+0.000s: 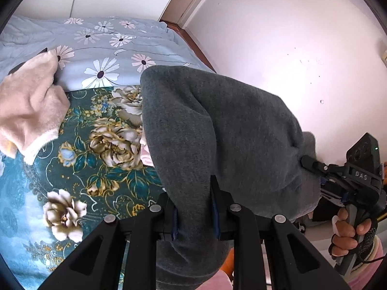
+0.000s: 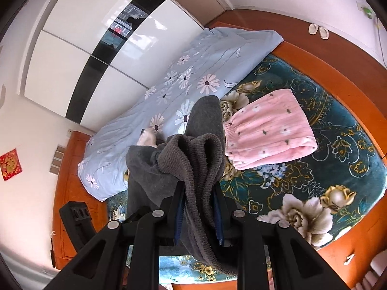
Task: Fold clothes
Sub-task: 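Lift the folded sweatpants with both grippers and carry them to the pink garment, then lower the sweatpants onto the folded pink garment and open both grippers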
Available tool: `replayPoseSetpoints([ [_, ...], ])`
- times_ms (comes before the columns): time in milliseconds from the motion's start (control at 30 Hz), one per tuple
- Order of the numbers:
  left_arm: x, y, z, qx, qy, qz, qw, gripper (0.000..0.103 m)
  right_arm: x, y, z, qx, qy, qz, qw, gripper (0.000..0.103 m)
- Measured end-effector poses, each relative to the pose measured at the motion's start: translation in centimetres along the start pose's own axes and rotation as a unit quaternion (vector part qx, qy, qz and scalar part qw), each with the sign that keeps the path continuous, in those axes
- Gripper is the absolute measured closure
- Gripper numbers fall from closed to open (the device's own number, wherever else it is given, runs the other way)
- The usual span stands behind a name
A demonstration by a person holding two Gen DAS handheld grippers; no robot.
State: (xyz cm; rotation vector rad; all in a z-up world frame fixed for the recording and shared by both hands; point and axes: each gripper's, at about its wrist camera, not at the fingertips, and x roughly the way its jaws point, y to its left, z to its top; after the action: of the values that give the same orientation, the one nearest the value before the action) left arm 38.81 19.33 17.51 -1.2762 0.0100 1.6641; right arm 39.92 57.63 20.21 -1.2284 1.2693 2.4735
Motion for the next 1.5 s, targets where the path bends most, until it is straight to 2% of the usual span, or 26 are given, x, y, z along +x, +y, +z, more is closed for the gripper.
replayPoseSetpoints([
  [200, 2.2, 0.9, 1.0, -0.014, 0.002, 0.007, 0.9999, 0.081, 3.3, -1.8, 2.5, 0.028, 0.028, -0.003, 0.999, 0.080],
  [400, 6.6, 2.1, 2.8, -0.034, 0.025, 0.022, 0.9989, 0.081, 7.4, -3.0, 5.2, 0.011, 0.063, -0.014, 0.998, 0.080],
  [667, 16.2, 1.8, 5.2, -0.050, 0.087, 0.011, 0.9949, 0.081, 11.3, -9.5, 9.3, 0.059, 0.097, -0.047, 0.992, 0.080],
  [933, 24.7, 1.0, 9.6, -0.057, 0.117, 0.009, 0.9915, 0.081, 15.1, -16.1, 15.6, 0.102, 0.124, -0.074, 0.984, 0.080],
  [1133, 30.0, 2.5, 12.3, -0.076, 0.129, 0.020, 0.9885, 0.081, 20.0, -18.4, 20.6, 0.088, 0.152, -0.084, 0.981, 0.080],
  [1233, 32.9, 4.0, 12.7, -0.101, 0.136, 0.038, 0.9849, 0.081, 23.1, -19.6, 22.2, 0.080, 0.165, -0.094, 0.978, 0.080],
  [1333, 35.2, 6.0, 12.2, -0.150, 0.155, 0.055, 0.9749, 0.080, 25.5, -20.9, 22.7, 0.072, 0.188, -0.110, 0.973, 0.080],
  [1500, 34.0, 7.3, 10.9, -0.195, 0.148, 0.065, 0.9675, 0.071, 26.6, -22.4, 23.0, 0.052, 0.215, -0.108, 0.969, 0.076],
])
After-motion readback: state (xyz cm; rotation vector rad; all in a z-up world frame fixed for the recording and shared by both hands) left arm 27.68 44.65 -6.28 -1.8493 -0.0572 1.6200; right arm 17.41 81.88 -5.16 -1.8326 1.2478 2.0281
